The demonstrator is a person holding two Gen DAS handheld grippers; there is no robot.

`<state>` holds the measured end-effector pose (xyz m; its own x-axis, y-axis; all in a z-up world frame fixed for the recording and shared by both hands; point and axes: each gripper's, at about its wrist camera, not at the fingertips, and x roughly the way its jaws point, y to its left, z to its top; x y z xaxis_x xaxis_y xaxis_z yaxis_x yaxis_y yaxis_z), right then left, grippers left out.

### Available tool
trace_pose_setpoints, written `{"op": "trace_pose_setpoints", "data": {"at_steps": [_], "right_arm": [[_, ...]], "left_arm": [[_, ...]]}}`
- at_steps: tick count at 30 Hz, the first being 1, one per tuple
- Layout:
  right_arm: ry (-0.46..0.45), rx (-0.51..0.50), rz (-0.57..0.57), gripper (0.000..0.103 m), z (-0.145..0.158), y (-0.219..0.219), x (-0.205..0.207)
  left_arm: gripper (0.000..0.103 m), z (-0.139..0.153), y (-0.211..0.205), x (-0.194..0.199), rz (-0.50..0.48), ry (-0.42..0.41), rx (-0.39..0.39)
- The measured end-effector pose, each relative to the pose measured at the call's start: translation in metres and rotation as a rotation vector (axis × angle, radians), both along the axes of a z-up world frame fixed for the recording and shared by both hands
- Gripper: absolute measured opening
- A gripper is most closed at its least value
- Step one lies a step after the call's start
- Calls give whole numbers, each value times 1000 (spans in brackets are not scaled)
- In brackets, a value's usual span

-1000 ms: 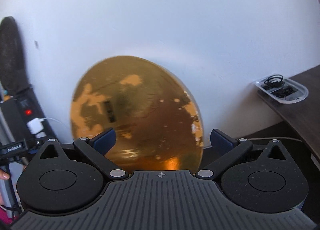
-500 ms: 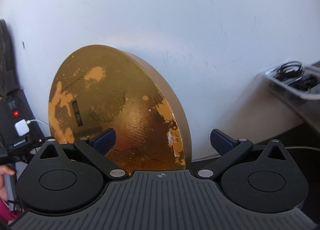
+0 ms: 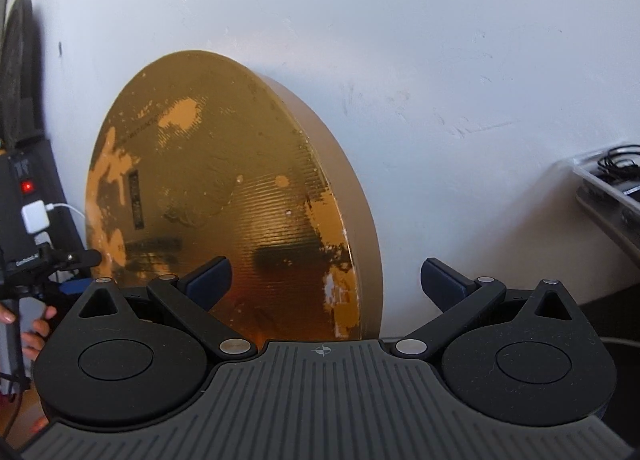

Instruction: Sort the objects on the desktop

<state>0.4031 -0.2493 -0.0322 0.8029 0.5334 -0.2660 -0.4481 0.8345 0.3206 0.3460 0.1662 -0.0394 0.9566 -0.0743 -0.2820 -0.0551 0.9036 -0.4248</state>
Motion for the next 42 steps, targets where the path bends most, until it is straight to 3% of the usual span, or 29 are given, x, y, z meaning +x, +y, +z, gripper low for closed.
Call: {"op": "trace_pose_setpoints", "data": {"at_steps": [16, 24, 34, 42], "right_arm": [[44, 101, 78, 103, -16, 11, 30], [-69, 32, 57, 103, -15, 23, 18], [-275, 82, 16, 103, 42, 13, -21], [-374, 61, -30, 103, 105, -6, -85]], "left_arm": [[103, -11, -20, 7, -32, -45, 21], [102, 1, -29, -10, 5, -161, 52], [102, 50, -53, -57, 38, -398, 75], [102, 95, -72, -122, -7, -436, 36]]}}
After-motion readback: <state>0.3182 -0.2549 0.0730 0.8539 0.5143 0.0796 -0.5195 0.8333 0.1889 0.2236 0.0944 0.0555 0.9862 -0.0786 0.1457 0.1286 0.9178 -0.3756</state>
